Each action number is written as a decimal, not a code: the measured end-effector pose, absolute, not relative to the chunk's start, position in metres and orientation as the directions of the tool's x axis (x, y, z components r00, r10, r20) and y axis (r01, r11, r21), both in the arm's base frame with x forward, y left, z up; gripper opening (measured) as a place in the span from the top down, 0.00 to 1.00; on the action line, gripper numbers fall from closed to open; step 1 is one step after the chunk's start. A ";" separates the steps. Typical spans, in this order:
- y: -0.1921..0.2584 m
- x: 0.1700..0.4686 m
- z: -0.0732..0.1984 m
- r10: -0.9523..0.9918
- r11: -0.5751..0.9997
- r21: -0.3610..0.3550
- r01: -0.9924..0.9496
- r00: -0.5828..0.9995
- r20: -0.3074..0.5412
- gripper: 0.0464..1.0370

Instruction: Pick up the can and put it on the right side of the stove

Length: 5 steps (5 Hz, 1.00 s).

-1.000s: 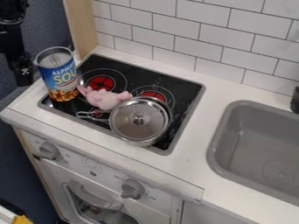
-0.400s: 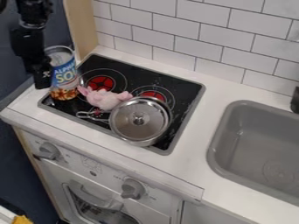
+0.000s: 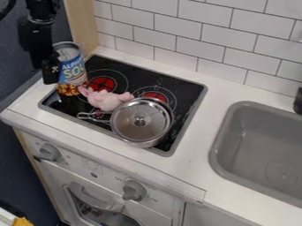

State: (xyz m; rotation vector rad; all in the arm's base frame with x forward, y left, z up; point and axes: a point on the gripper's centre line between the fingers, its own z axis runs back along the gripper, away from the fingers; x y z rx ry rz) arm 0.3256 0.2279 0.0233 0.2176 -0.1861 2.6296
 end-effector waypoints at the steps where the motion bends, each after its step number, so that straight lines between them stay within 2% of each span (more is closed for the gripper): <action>1: 0.219 0.335 0.023 0.508 -0.847 -0.082 -0.526 -0.844 0.171 0.04; 5: 0.136 0.363 0.020 0.769 -0.628 -0.035 -0.777 -0.627 0.119 0.04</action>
